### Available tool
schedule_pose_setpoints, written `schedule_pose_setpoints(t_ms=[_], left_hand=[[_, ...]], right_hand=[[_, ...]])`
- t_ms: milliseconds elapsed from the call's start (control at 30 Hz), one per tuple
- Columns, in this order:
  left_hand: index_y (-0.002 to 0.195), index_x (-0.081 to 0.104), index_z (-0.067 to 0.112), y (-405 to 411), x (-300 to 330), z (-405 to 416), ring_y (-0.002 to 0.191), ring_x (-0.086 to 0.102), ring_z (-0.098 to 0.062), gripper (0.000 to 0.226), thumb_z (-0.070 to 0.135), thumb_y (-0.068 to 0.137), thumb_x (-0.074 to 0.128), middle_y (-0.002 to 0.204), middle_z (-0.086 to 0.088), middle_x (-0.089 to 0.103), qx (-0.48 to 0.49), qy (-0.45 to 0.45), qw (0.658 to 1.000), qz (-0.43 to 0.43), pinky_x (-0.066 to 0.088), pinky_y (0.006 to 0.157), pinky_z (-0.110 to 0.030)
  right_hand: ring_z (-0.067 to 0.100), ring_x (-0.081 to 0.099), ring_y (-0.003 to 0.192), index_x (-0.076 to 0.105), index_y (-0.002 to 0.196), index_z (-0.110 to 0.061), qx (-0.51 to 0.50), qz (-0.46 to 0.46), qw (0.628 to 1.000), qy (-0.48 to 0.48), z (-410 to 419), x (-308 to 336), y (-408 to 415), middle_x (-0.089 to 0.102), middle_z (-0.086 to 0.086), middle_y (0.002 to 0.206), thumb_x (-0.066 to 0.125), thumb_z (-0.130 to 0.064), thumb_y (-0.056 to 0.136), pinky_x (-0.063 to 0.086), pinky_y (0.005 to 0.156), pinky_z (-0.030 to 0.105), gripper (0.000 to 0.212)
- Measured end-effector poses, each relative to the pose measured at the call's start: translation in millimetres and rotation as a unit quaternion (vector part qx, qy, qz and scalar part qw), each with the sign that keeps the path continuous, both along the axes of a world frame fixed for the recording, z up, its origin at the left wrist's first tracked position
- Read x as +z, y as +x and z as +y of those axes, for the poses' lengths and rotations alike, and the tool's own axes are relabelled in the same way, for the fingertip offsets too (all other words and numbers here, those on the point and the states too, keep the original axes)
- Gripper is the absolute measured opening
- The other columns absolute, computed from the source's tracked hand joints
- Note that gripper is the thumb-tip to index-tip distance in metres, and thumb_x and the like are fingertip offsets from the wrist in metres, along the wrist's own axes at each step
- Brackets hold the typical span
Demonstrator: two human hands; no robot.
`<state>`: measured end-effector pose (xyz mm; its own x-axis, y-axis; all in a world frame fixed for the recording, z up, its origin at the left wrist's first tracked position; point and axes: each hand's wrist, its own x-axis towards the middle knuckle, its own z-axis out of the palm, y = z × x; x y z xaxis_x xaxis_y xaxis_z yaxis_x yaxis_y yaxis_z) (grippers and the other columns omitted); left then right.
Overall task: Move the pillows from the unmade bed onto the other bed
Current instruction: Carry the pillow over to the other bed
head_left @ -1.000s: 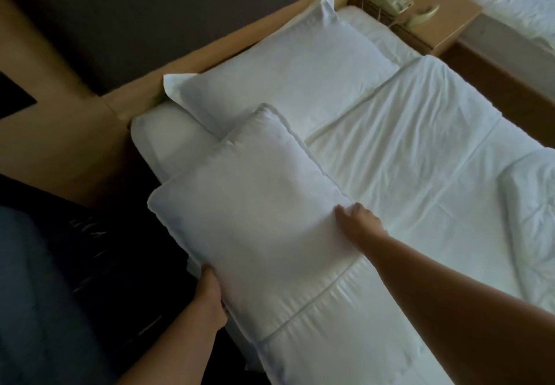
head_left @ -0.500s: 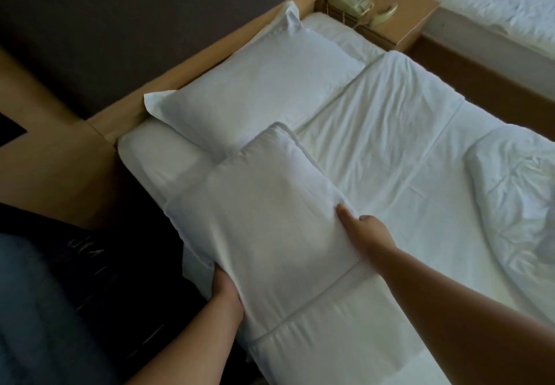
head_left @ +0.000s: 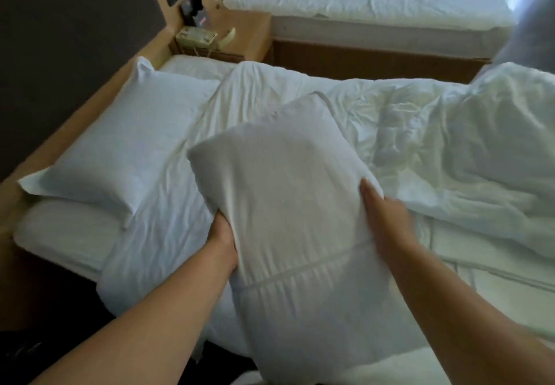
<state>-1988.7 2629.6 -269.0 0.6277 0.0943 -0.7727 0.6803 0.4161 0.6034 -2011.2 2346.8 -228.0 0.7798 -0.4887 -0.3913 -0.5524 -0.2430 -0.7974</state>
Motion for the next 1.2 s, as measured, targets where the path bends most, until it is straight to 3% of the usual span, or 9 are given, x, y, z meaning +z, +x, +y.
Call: schedule_pose_setpoints(t_ms=[133, 267, 333, 433, 567, 667, 800, 967, 1200], left_hand=[[0.114, 0.075, 0.027, -7.4, 51.1, -112.8, 0.100, 0.071, -0.031, 0.056, 0.068, 0.078, 0.063, 0.109, -0.006, 0.076, -0.059, 0.069, 0.990, -0.103, 0.057, 0.089, -0.051], [0.117, 0.073, 0.025, -25.4, 93.7, -205.5, 0.100, 0.072, -0.024, 0.045, 0.057, 0.090, 0.058, 0.108, -0.002, 0.077, -0.166, 0.112, 0.956, -0.217, 0.057, 0.091, -0.046], [0.114, 0.073, 0.022, -32.2, 106.8, -238.9, 0.097, 0.074, -0.023, 0.045, 0.056, 0.090, 0.058, 0.104, -0.002, 0.078, -0.219, 0.126, 0.937, -0.242, 0.057, 0.089, -0.045], [0.108, 0.072, 0.024, -37.8, 111.4, -273.2, 0.091, 0.075, -0.019, 0.043, 0.059, 0.091, 0.055, 0.098, 0.002, 0.078, -0.273, 0.163, 0.911, -0.262, 0.058, 0.083, -0.041], [0.111, 0.072, 0.023, -48.6, 116.1, -310.1, 0.097, 0.073, -0.019, 0.045, 0.059, 0.094, 0.052, 0.100, 0.003, 0.078, -0.319, 0.146, 0.894, -0.279, 0.056, 0.092, -0.044], [0.109, 0.074, 0.021, -51.3, 115.4, -332.9, 0.094, 0.074, -0.018, 0.045, 0.058, 0.095, 0.051, 0.097, 0.003, 0.079, -0.362, 0.101, 0.883, -0.282, 0.058, 0.088, -0.040], [0.112, 0.073, 0.021, -49.3, 110.2, -362.4, 0.101, 0.073, -0.022, 0.057, 0.067, 0.087, 0.053, 0.105, 0.000, 0.077, -0.428, 0.066, 0.859, -0.274, 0.055, 0.095, -0.048], [0.104, 0.074, 0.024, -61.7, 114.2, -405.4, 0.101, 0.071, -0.018, 0.050, 0.065, 0.092, 0.049, 0.100, 0.004, 0.077, -0.448, 0.082, 0.838, -0.299, 0.053, 0.097, -0.043], [0.110, 0.073, 0.026, -78.9, 116.6, -488.5, 0.103, 0.071, -0.023, 0.061, 0.076, 0.082, 0.049, 0.105, 0.001, 0.076, -0.442, 0.139, 0.824, -0.326, 0.055, 0.094, -0.050]], right_hand=[[0.034, 0.063, 0.112, 0.069, 0.121, 0.000, -0.094, -0.039, 0.994, 0.049, -101.2, 21.5, -61.9, 0.068, 0.021, 0.121, 0.049, -0.063, 0.096, 0.046, 0.094, 0.038, 0.071], [0.028, 0.068, 0.089, 0.070, 0.078, -0.018, -0.209, -0.055, 0.972, 0.092, -172.6, 32.9, -126.2, 0.074, 0.008, 0.091, 0.050, -0.067, 0.093, 0.052, 0.082, 0.038, 0.054], [0.027, 0.069, 0.086, 0.067, 0.071, -0.019, -0.259, -0.069, 0.957, 0.116, -196.8, 36.6, -155.3, 0.073, 0.006, 0.084, 0.050, -0.073, 0.088, 0.056, 0.085, 0.043, 0.059], [0.030, 0.074, 0.084, 0.076, 0.082, -0.010, -0.313, -0.068, 0.937, 0.143, -217.7, 41.6, -189.0, 0.078, 0.008, 0.082, 0.052, -0.083, 0.078, 0.058, 0.088, 0.053, 0.077], [0.028, 0.075, 0.084, 0.077, 0.087, -0.009, -0.364, -0.104, 0.914, 0.146, -235.4, 58.1, -224.8, 0.079, 0.004, 0.081, 0.058, -0.066, 0.090, 0.058, 0.089, 0.053, 0.060], [0.025, 0.073, 0.085, 0.074, 0.088, -0.012, -0.407, -0.132, 0.896, 0.117, -241.8, 77.3, -244.2, 0.079, 0.002, 0.081, 0.060, -0.057, 0.093, 0.058, 0.085, 0.044, 0.047], [0.027, 0.073, 0.091, 0.075, 0.102, -0.015, -0.449, -0.113, 0.884, 0.063, -255.7, 88.4, -271.5, 0.079, 0.000, 0.092, 0.062, -0.072, 0.081, 0.056, 0.092, 0.048, 0.062], [0.024, 0.067, 0.086, 0.070, 0.083, -0.018, -0.391, -0.073, 0.917, 0.018, -286.1, 113.1, -296.1, 0.072, -0.001, 0.086, 0.051, -0.071, 0.089, 0.052, 0.090, 0.045, 0.057], [0.027, 0.073, 0.087, 0.078, 0.094, -0.011, -0.360, -0.099, 0.926, 0.065, -388.6, 92.2, -313.0, 0.079, 0.002, 0.084, 0.062, -0.061, 0.089, 0.056, 0.087, 0.047, 0.053]])
